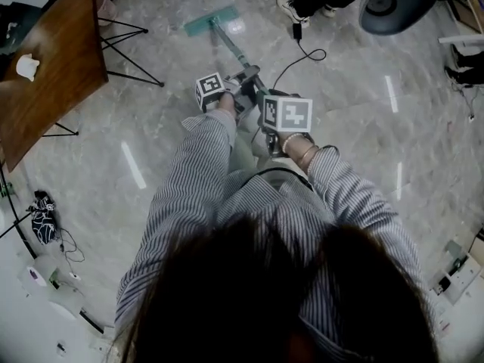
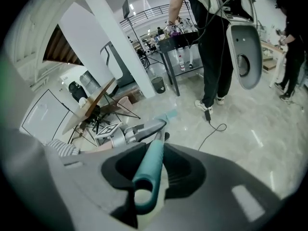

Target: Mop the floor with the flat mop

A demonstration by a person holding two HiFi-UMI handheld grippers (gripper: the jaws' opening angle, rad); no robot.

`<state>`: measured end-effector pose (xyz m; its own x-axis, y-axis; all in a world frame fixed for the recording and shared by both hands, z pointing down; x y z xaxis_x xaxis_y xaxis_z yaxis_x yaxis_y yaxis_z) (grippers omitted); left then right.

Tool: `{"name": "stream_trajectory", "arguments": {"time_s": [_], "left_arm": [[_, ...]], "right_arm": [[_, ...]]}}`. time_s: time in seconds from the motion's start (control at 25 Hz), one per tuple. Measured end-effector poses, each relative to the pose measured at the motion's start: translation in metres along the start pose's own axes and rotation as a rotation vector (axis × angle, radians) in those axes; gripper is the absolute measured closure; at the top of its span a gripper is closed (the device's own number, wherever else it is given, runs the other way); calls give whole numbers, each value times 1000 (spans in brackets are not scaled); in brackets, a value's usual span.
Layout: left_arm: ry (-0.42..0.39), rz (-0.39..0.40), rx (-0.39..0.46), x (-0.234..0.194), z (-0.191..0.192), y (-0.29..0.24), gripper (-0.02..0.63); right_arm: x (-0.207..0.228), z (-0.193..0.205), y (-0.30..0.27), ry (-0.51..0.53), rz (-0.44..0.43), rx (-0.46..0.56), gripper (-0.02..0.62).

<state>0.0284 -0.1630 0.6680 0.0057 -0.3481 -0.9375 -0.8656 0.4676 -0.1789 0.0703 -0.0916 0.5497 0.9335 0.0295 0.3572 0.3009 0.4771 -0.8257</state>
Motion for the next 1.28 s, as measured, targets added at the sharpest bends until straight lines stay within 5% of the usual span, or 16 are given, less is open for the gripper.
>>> {"name": "stream_trajectory", "arguments": {"time_s": [0.28,0.72,1.28], "left_arm": [[59,29,78,-49,118,26,426],[69,15,-2,-75,244,56,425],[65,-23,-96,-68,255,76,425]], "right_arm": [[41,102,65,29,-11,-52,480],[74,193,151,50,-46,-52,479],[57,203,164,33,-40,-56,477]]}}
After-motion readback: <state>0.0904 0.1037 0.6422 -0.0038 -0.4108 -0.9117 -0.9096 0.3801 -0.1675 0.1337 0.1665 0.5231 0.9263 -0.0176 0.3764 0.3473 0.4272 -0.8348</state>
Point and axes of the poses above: the fingertips, and each gripper's own axes: y backward along the fingers, x to its right, z out of its underside, the point moved 3 cm from there along y, backward along the fingers, and after that the axes turned 1 degree about x, right-handed, at the moved point
